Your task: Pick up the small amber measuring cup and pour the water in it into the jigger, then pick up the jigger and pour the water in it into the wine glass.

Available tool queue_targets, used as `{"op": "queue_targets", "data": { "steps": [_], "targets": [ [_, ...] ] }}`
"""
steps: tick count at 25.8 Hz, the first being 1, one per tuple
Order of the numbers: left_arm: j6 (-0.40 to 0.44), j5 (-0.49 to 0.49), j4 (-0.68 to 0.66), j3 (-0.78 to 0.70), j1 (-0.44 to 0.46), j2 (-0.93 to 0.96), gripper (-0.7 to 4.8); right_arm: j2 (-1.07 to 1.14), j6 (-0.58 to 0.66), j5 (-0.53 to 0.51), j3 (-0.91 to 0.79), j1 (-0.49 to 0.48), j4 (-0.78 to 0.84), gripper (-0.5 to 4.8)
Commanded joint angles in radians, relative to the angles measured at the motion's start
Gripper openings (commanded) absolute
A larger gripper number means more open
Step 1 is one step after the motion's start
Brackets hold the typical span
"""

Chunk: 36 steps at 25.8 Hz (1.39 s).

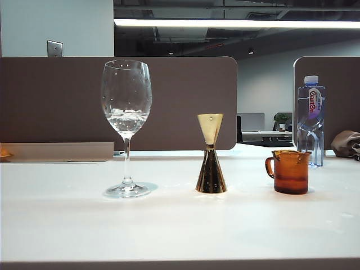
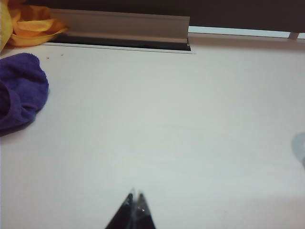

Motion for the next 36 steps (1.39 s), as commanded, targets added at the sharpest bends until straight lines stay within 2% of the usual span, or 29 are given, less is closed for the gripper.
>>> {"op": "queue_targets", "data": {
  "steps": [1,11,16,20,24,25,28,32,34,36],
  "targets": [
    [0.005,0.000,-0.009,0.001,0.000,0.001,-0.02,0.001,0.003,0.000,-0.008,0.001,0.007,-0.03],
    [0.005,0.000,-0.009,0.001,-0.003,0.001,-0.02,0.001,0.003,0.000,-0.008,0.001,0.007,-0.03],
    [0.005,-0.003,-0.023,0.008,-0.085,0.053,-0.02,0.001,0.003,0.000,-0.008,0.001,0.007,-0.03],
    [0.065,-0.089,-0.124,0.095,-0.101,0.114,-0.02,0.001,0.003,0.000,-0.008,0.001,0.007,-0.03],
    [0.063,-0.105,-0.122,0.175,-0.103,0.137,-0.02,0.001,0.003,0.000,-0.008,0.001,0.007,-0.03],
    [0.033,-0.096,-0.122,0.200,-0.112,0.145,-0.02,0.001,0.003,0.000,-0.008,0.001,0.007,-0.03],
    [-0.083,-0.080,-0.121,0.282,-0.172,0.174,-0.02,0.001,0.003,0.000,-0.008,0.001,0.007,-0.03],
    [-0.105,-0.071,-0.141,0.415,-0.275,0.222,-0.02,0.001,0.003,0.000,-0.008,0.001,0.007,-0.03],
    [-0.117,-0.048,-0.274,0.563,-0.357,0.267,-0.02,0.001,0.003,0.000,-0.008,0.001,0.007,-0.03],
    [-0.125,-0.018,-0.352,0.634,-0.402,0.283,-0.02,0.001,0.003,0.000,-0.008,0.001,0.007,-0.03]
  ]
}}
